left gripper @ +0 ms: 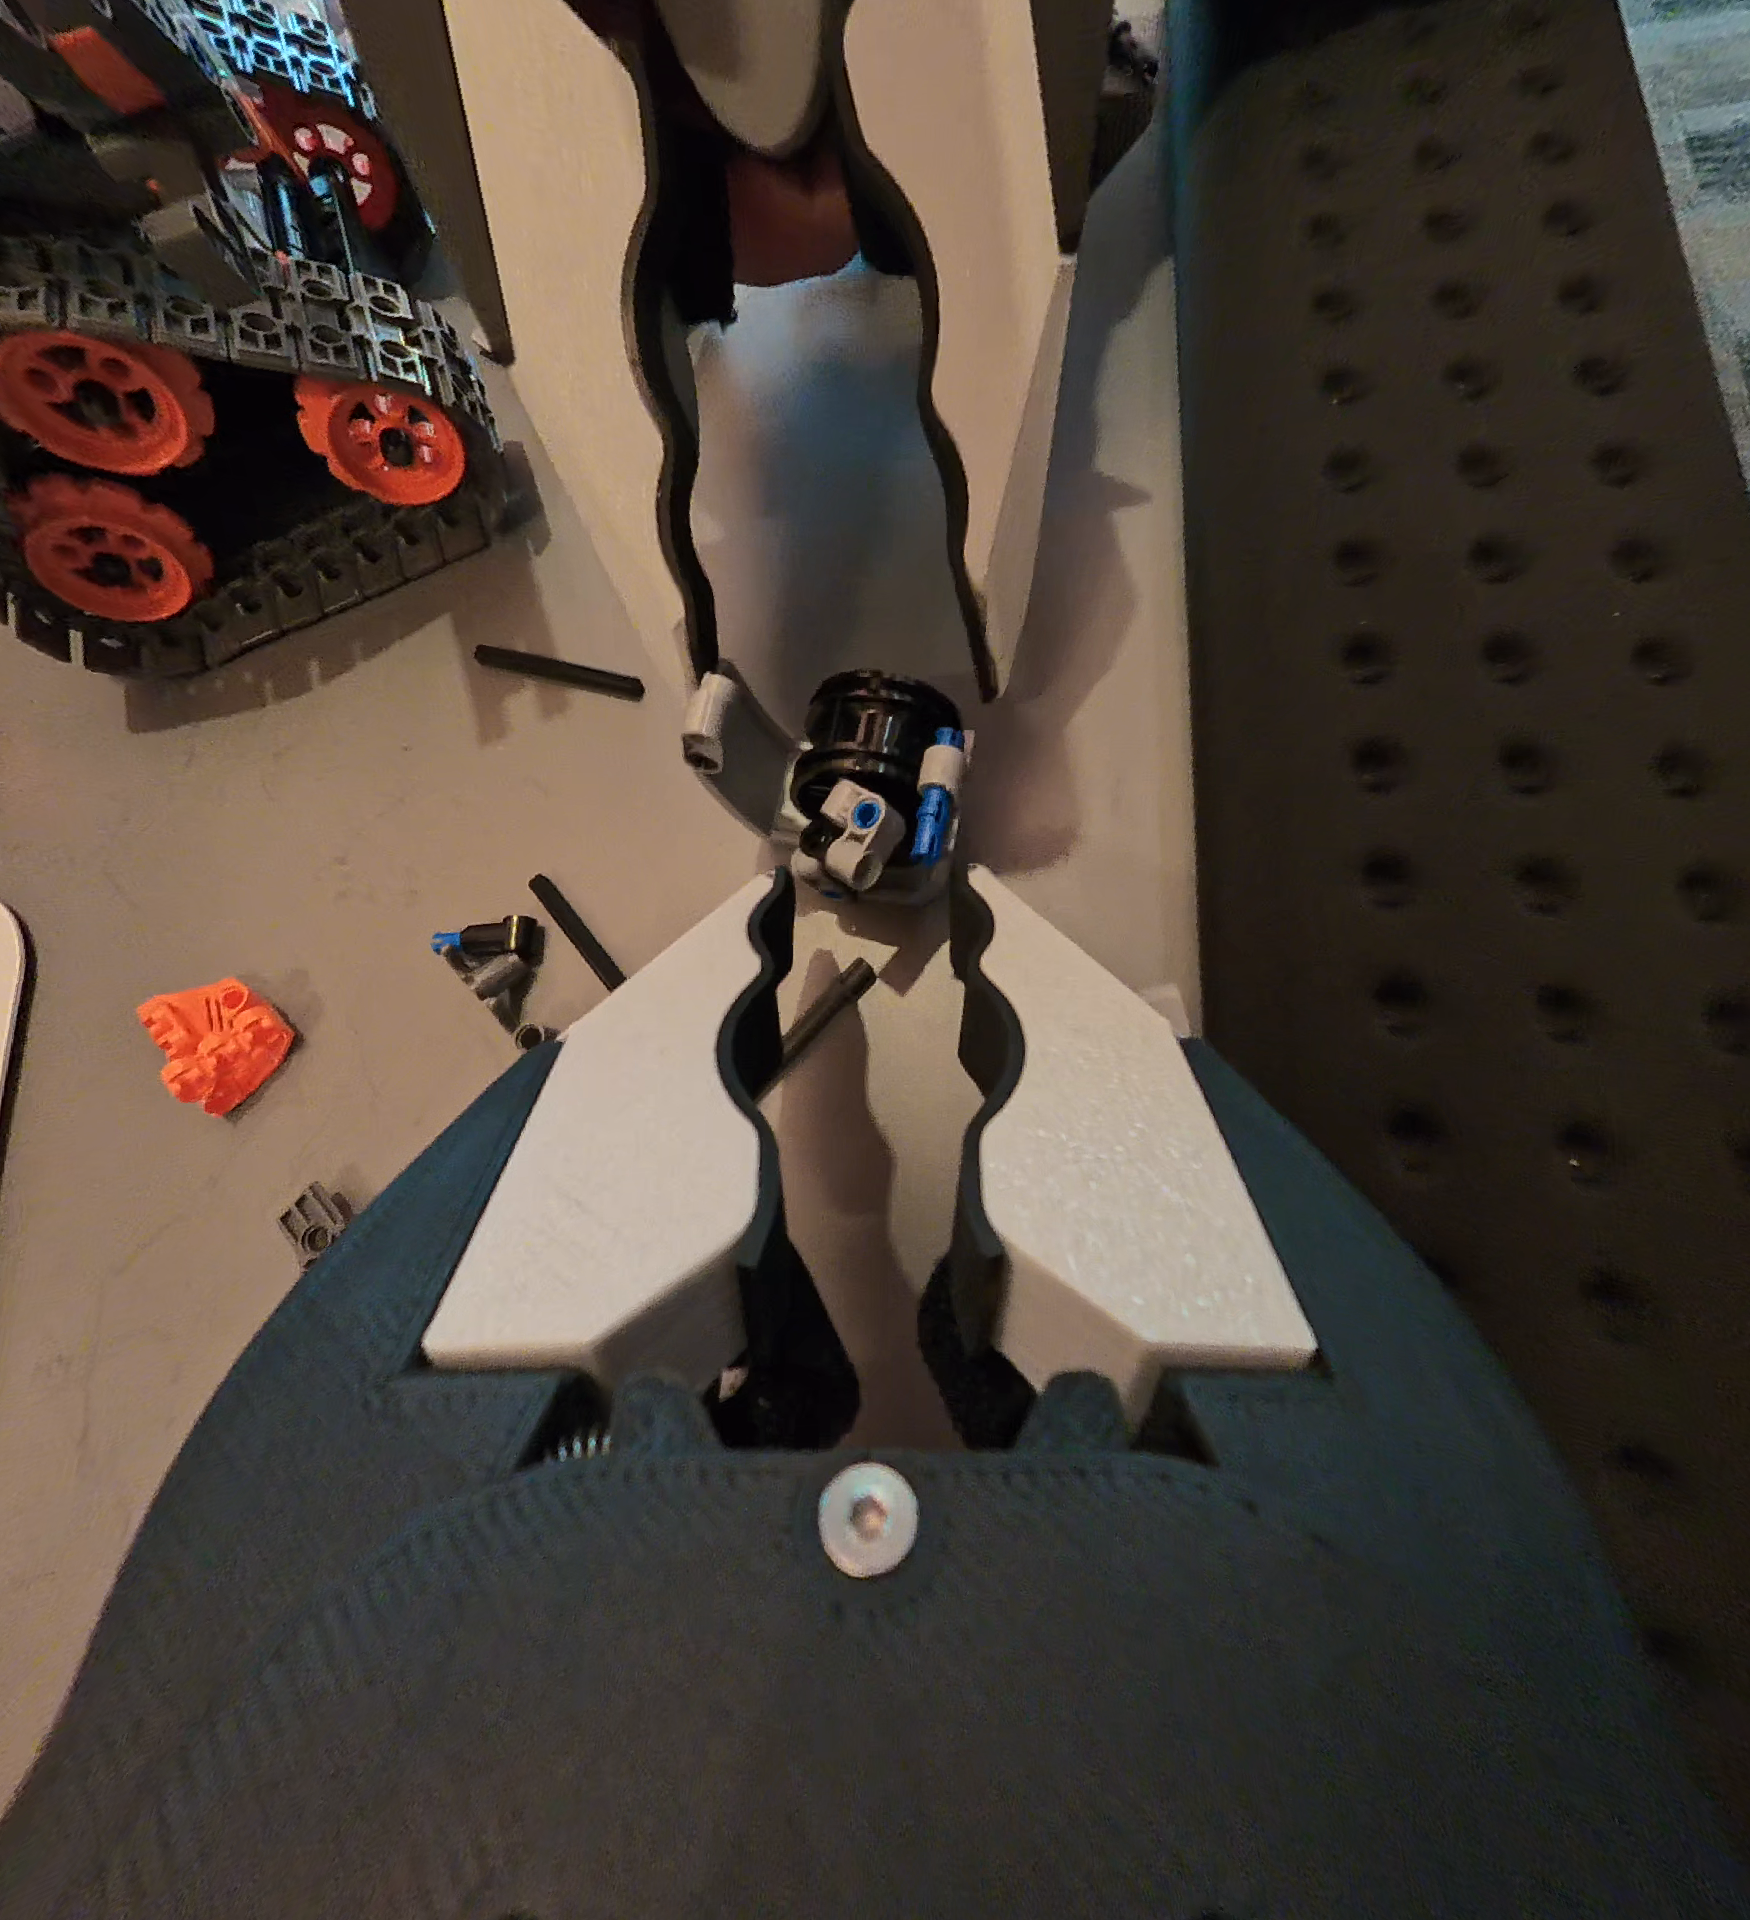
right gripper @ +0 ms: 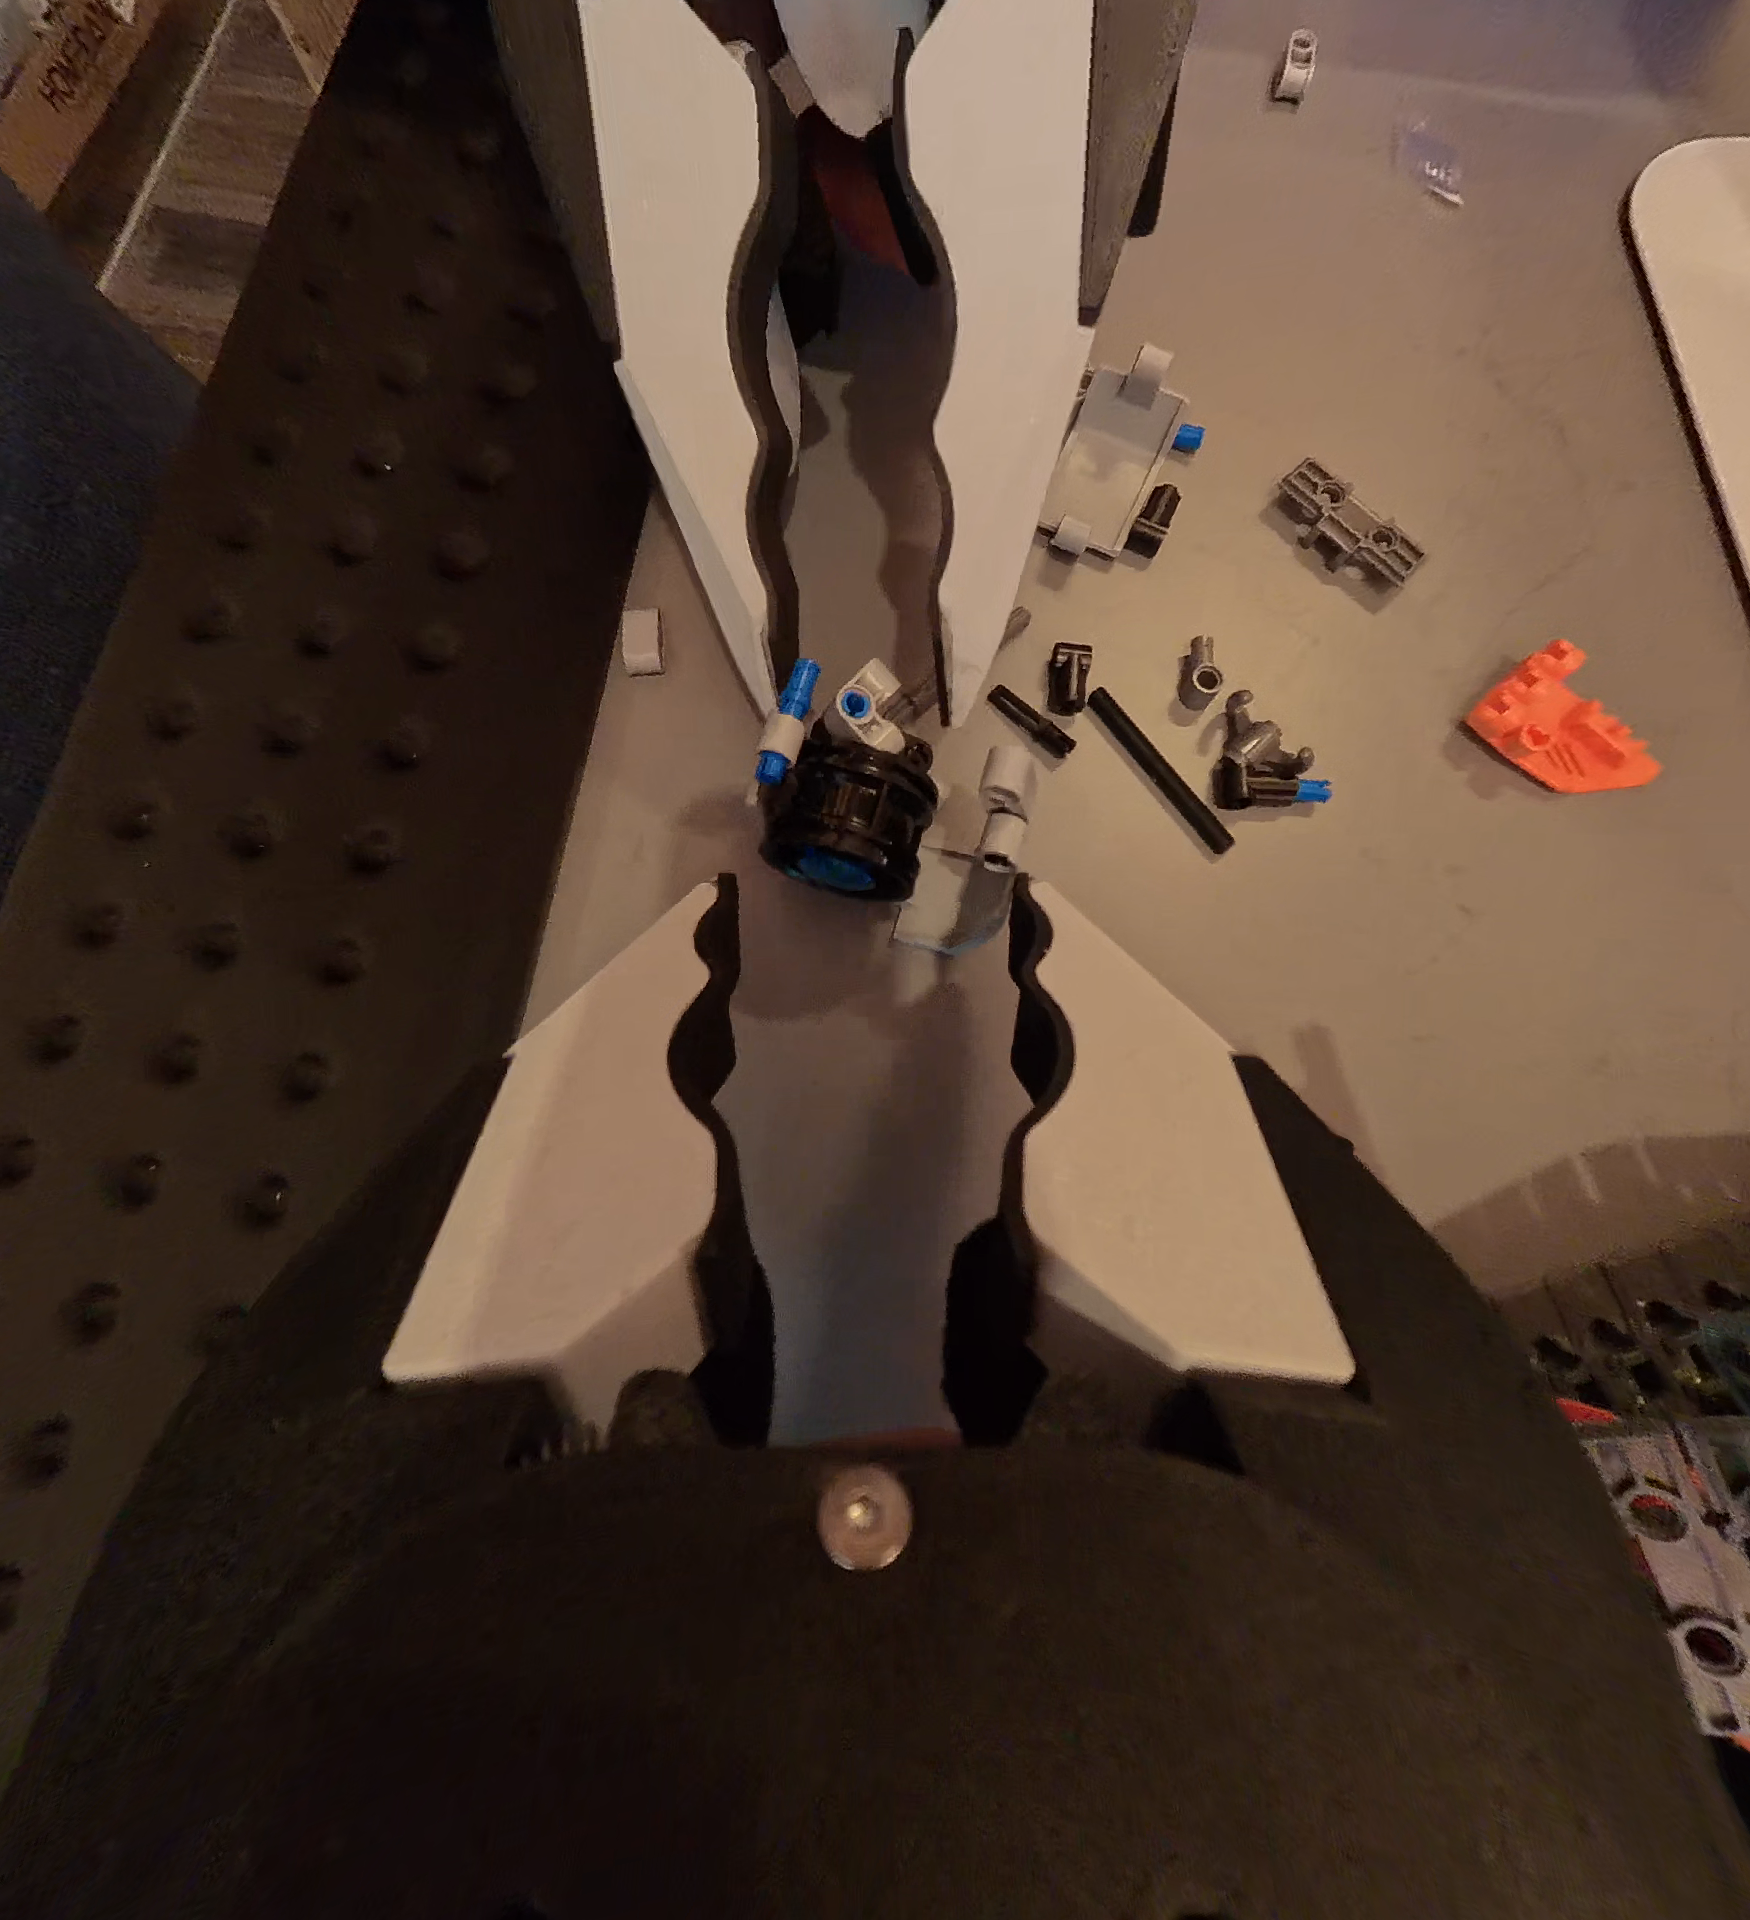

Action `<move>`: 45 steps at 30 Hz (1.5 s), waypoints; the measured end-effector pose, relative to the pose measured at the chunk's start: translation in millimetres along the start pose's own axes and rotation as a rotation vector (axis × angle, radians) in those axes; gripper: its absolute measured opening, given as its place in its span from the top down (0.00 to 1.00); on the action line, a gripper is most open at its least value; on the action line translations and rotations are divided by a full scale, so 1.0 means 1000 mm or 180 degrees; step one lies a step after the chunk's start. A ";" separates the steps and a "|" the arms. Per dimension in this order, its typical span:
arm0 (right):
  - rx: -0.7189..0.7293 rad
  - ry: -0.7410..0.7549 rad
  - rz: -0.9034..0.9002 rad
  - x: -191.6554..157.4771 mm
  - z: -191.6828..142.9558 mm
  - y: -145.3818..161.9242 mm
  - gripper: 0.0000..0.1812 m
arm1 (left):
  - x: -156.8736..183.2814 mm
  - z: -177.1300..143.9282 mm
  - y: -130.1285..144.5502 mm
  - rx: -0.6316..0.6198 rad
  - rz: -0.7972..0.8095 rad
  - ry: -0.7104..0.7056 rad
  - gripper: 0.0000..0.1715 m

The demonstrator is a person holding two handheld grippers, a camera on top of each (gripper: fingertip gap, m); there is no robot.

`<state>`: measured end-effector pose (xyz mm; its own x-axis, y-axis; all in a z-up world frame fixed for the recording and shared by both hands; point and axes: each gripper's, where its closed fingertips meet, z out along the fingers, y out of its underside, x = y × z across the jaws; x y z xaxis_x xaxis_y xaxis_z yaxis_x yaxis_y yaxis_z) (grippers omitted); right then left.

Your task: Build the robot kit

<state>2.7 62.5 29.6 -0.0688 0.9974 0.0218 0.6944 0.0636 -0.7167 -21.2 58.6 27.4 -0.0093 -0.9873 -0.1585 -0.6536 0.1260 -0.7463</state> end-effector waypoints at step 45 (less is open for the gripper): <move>-0.0011 -0.0001 0.0057 0.005 -0.011 0.009 0.78 | 0.000 0.009 0.004 -0.0317 0.0709 -0.0454 0.90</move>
<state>16.6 68.1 31.5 -0.0565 0.9984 0.0087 0.6980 0.0457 -0.7146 -17.3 60.1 18.6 -0.0591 -0.9120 -0.4060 -0.7185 0.3212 -0.6169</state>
